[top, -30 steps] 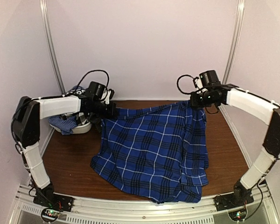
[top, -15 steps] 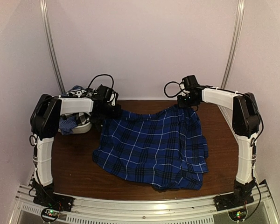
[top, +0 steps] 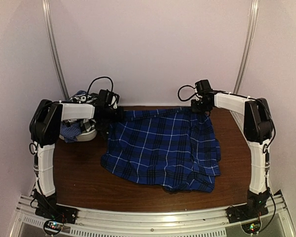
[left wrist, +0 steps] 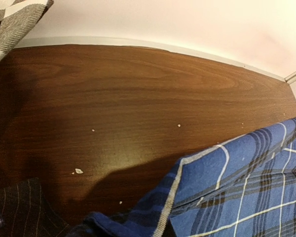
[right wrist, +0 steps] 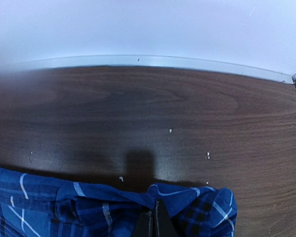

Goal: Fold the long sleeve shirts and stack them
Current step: Pick up the crumpled shirt from the center of the board.

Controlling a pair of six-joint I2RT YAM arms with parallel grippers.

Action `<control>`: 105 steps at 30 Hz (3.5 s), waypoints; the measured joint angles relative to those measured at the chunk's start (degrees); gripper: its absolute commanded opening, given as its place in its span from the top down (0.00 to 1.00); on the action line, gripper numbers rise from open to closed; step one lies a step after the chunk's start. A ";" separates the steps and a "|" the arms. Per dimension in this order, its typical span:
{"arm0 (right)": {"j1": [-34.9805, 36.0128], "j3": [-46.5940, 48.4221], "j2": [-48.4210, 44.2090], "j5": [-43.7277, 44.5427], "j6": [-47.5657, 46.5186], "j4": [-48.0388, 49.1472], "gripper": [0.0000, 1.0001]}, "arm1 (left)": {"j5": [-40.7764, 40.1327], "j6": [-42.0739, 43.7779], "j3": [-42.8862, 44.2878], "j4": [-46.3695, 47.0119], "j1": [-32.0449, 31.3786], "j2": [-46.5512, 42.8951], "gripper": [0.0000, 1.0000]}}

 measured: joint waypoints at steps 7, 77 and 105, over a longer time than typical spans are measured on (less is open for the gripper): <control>-0.57 -13.92 -12.07 -5.60 -0.66 1.99 1.00 | 8.31 0.15 -0.13 0.13 0.42 -2.43 1.00; 35.76 -47.69 -33.42 24.17 -12.66 -10.64 0.55 | 22.67 8.00 -4.28 -24.70 0.44 -28.28 1.00; 36.46 11.28 -49.33 17.55 -18.25 -4.57 1.00 | 27.82 4.81 -9.27 -10.34 1.66 -50.07 1.00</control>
